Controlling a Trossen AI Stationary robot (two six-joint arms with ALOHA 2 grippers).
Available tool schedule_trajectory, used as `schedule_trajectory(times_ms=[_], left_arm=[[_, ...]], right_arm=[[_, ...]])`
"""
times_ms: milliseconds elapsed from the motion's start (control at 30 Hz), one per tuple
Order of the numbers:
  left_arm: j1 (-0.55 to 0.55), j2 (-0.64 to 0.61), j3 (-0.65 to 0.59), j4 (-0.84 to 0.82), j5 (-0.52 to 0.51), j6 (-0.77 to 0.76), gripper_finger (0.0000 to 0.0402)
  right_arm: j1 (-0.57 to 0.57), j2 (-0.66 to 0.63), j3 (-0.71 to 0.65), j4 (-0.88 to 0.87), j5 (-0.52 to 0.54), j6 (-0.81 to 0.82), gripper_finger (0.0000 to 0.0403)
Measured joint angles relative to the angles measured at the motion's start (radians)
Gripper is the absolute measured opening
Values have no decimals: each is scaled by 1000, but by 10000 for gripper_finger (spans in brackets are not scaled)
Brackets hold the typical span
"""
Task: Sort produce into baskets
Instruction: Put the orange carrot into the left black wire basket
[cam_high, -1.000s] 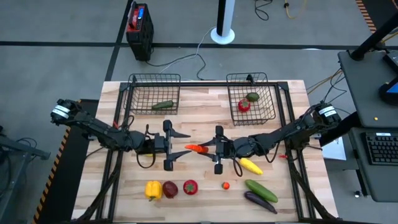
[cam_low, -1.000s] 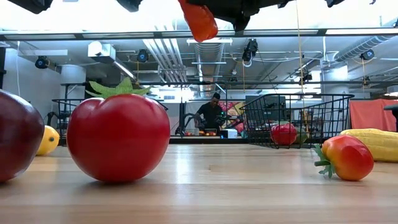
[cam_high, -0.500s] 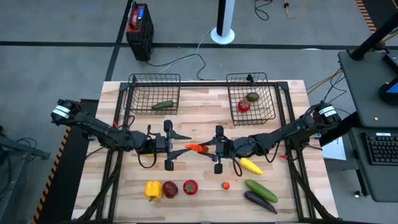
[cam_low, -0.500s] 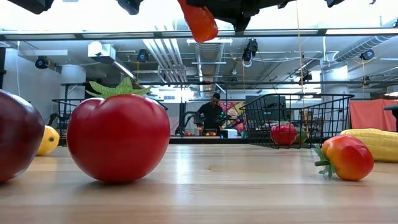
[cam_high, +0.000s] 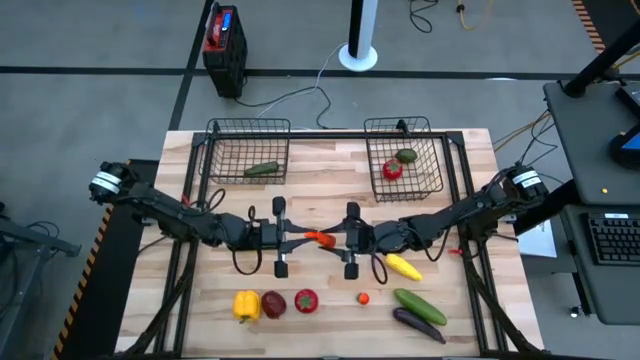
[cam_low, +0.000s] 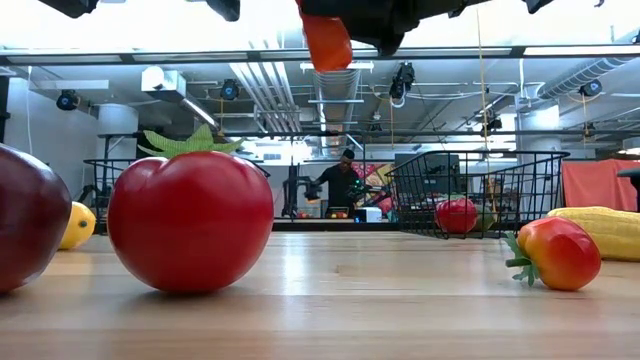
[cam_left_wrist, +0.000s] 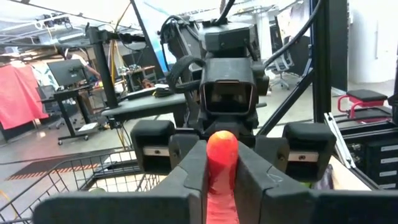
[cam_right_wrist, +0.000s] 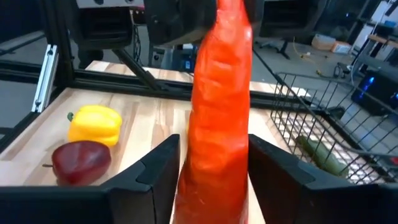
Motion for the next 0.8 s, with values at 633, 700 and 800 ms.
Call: schedule_trajectory(times_ms=[633, 700, 800], left_arm=[[22, -155, 195, -830, -321, -114, 32], [47, -166, 258, -1014, -347, -158, 32], [104, -170, 353, -1298, -403, -227, 32]], right_arm=[[0, -65, 17, -226, 337, 122, 238], [0, -73, 18, -225, 339, 122, 241], [0, -74, 18, -227, 337, 122, 243]])
